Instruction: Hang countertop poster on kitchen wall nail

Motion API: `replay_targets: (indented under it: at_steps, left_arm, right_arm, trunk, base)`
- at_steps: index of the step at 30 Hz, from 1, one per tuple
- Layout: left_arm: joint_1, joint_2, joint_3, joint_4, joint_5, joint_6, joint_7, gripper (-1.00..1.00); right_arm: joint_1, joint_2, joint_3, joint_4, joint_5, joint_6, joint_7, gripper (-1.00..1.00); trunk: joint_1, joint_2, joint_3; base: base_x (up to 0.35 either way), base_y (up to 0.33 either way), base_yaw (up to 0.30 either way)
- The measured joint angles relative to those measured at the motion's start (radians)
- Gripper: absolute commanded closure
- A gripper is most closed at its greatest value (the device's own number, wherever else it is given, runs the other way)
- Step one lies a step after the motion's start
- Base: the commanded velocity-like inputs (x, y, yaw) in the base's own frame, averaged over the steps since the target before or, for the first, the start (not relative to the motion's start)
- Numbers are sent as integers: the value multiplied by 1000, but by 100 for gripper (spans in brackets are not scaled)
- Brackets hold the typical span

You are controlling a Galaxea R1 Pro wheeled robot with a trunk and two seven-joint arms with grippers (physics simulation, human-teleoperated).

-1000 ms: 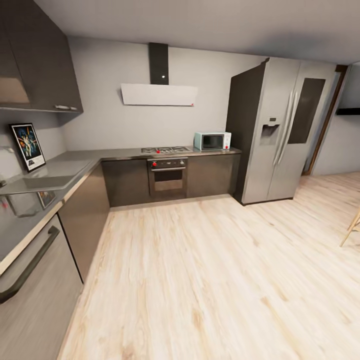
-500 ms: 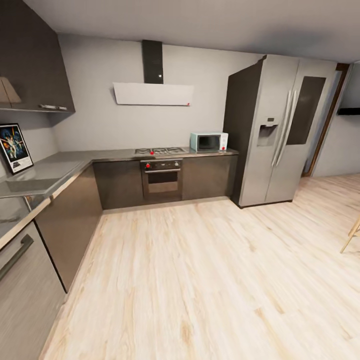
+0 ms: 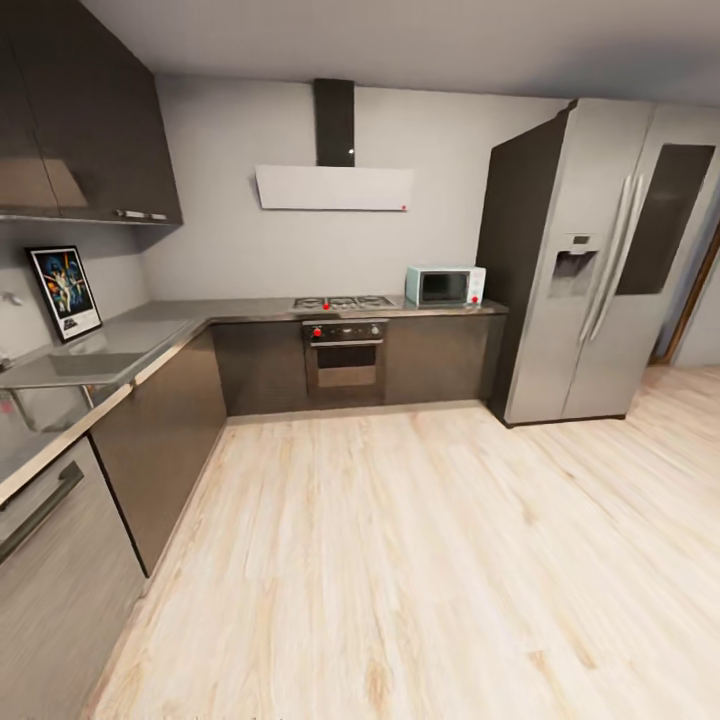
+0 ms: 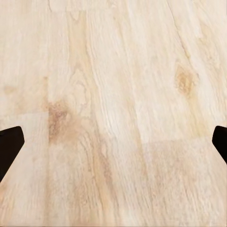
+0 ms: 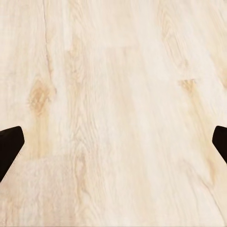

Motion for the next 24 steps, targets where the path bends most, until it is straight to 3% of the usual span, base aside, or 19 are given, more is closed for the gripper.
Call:
replay_targets:
  at_steps: [12, 24]
  left_arm:
    - [0, 0, 0, 0, 1, 1, 1, -100]
    - [0, 0, 0, 1, 0, 1, 1, -100]
  right_arm:
    - [0, -4, 8, 36, 2, 0, 1, -100]
    - [0, 0, 0, 37, -1, 0, 0, -100]
  trunk:
    - [-1, 0, 0]
    - [0, 0, 0]
  base:
    - [263, -128, 57]
    - [288, -195, 268]
